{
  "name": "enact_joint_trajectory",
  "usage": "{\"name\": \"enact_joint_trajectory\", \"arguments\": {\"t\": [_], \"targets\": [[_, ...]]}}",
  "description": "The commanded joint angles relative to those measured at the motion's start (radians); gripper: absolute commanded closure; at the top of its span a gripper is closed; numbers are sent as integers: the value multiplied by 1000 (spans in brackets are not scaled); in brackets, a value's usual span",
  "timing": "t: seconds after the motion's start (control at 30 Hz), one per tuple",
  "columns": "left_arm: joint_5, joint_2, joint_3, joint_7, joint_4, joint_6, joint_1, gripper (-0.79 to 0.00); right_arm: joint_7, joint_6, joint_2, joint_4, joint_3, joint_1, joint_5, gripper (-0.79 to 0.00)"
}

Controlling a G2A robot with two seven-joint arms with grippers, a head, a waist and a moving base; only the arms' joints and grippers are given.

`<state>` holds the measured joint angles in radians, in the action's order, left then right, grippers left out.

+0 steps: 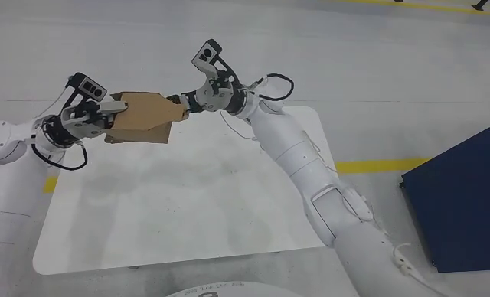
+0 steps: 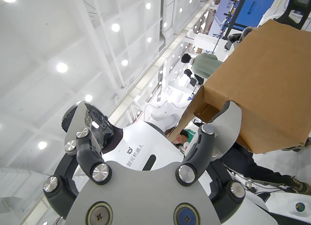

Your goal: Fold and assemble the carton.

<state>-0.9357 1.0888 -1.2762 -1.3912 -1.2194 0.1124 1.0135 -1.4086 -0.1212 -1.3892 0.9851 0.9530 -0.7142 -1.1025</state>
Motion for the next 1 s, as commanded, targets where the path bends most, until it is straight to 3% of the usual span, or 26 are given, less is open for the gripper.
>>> {"name": "enact_joint_trajectory", "arguments": {"t": [0.0, 0.43, 0.63, 0.97], "targets": [[-2, 1, -1, 9, -1, 1, 1, 0, 6, -5, -3, 2, -2, -2, 8, -785], [-17, 7, -8, 84, 10, -7, 8, 0, 86, -90, -19, 24, -2, -25, 61, -785], [-41, 9, -18, 96, 12, -22, 10, 0, 109, -112, -23, 36, 3, -35, 88, -391], [-51, 11, -30, 96, 10, -34, 11, 0, 130, -136, -25, 56, 17, -53, 141, -256]]}}
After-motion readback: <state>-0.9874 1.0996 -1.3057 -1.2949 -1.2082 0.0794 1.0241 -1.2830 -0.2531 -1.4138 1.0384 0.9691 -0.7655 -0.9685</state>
